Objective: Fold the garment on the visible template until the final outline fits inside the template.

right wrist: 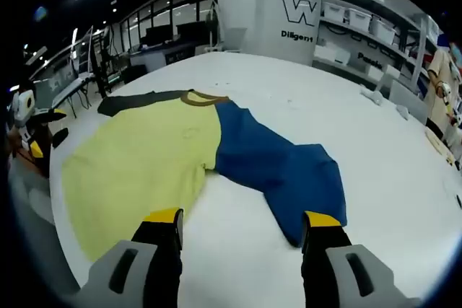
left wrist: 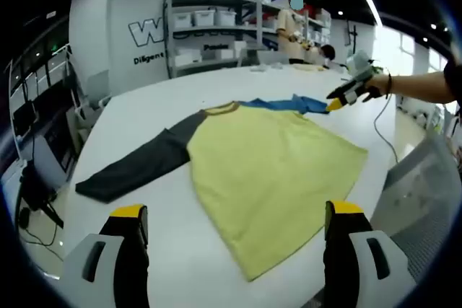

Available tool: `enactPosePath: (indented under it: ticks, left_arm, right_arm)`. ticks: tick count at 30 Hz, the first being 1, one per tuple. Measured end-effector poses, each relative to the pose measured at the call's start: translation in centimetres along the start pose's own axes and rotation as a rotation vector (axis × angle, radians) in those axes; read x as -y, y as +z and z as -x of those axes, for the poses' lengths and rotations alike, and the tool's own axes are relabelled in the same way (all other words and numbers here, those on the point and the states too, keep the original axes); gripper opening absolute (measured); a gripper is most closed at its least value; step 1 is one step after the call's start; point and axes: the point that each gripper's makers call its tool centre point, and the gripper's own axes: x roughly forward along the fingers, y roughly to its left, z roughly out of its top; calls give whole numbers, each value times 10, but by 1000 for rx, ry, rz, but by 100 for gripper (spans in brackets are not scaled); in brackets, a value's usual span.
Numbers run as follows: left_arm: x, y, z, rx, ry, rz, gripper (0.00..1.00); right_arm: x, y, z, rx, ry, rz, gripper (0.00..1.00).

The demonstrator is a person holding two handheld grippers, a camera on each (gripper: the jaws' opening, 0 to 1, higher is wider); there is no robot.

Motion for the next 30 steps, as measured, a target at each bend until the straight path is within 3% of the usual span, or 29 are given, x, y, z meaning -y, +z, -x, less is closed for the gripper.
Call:
enactPosePath:
  ticks: [5, 8, 12, 16, 20, 26, 30]
  left_arm:
    - [-4, 3, -1, 4, 6, 11, 97]
    - [-6, 6, -2, 18, 15, 15, 92]
    - [-7, 7, -2, 27, 21, 12, 91]
    - [-6, 4, -2, 11, 8, 7, 88]
    - [-5, 0, 0, -7, 3, 12, 87]
    - [-7, -3, 5, -10, 25, 14, 87]
    - [-9, -4, 7, -14, 28, 13, 86]
  right_arm:
    - [20, -17, -13, -69, -29, 20, 54]
    - [28, -26, -14, -110, -42, 10, 45]
    - [36, -28, -15, -117, -46, 11, 42]
    - [44, -34, -16, -154, -64, 46, 32]
    - [47, -37, -14, -189, -67, 66, 8]
    - [45, -39, -15, -218, -56, 106, 12]
    - [43, -38, -18, -221, -37, 118, 4]
